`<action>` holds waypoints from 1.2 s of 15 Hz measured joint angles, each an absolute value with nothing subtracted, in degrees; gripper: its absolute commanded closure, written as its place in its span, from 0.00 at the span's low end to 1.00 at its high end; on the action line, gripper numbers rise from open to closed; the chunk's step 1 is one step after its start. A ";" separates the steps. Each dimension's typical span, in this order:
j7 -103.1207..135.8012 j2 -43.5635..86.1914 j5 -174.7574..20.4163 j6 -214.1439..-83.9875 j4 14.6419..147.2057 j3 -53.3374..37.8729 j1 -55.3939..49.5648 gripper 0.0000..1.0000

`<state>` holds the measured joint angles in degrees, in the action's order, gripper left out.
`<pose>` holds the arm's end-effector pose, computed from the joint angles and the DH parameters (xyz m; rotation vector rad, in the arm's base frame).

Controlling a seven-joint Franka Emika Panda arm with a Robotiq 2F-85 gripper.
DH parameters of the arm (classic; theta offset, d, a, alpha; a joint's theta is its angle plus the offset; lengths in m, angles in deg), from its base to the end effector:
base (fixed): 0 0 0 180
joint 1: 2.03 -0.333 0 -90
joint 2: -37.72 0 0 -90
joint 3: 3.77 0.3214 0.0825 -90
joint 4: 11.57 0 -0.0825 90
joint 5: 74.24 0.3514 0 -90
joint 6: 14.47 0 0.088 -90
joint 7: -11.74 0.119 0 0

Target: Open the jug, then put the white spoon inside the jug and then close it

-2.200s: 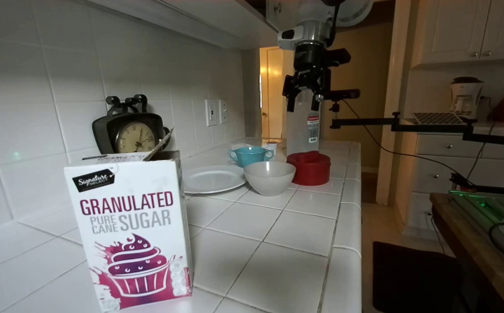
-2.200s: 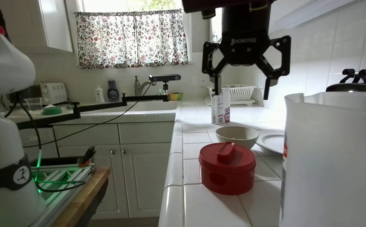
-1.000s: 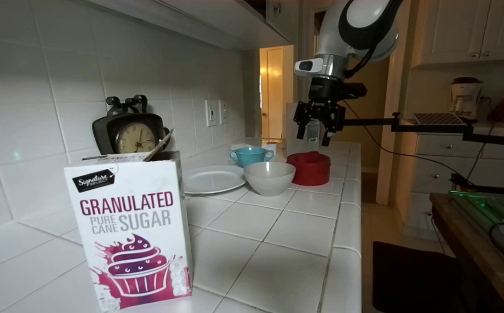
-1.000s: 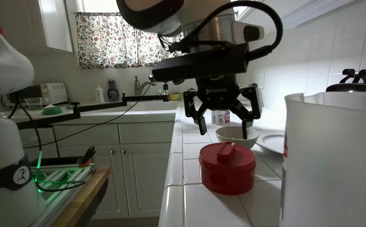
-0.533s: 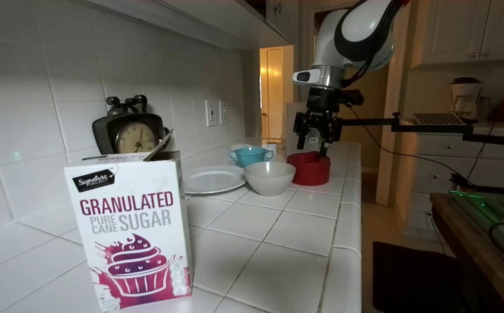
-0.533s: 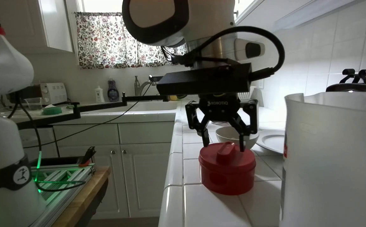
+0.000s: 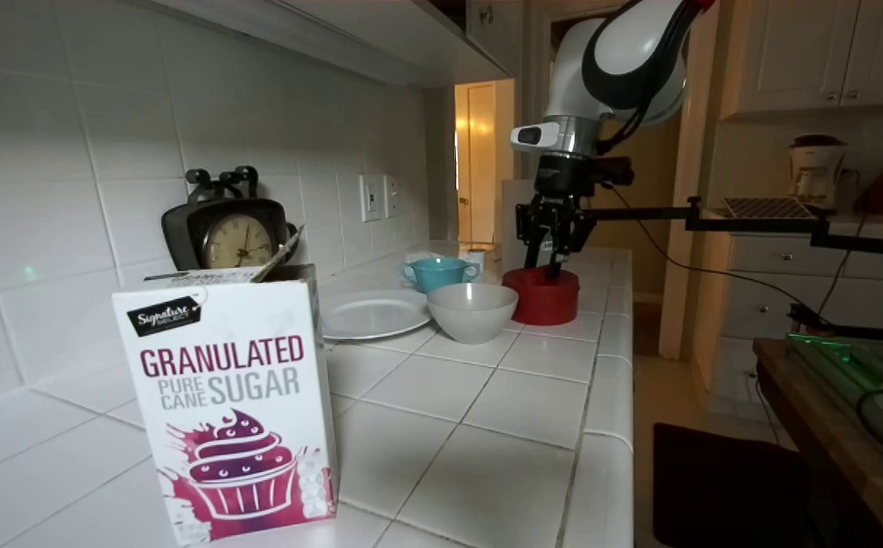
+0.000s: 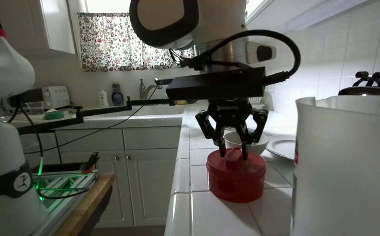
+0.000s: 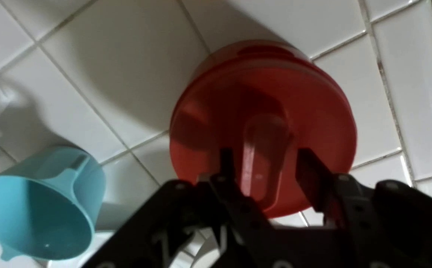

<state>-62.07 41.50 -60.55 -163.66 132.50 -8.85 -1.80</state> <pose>0.4519 -0.0454 0.3372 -2.7311 -1.4907 -0.3277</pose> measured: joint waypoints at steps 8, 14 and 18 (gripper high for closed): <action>-64.44 41.27 -59.45 -163.62 132.36 -8.85 -1.81 0.92; -64.21 43.48 -59.04 -158.65 131.60 -9.10 -1.53 0.92; -62.31 50.16 -60.01 -146.32 129.61 -10.50 -0.21 0.92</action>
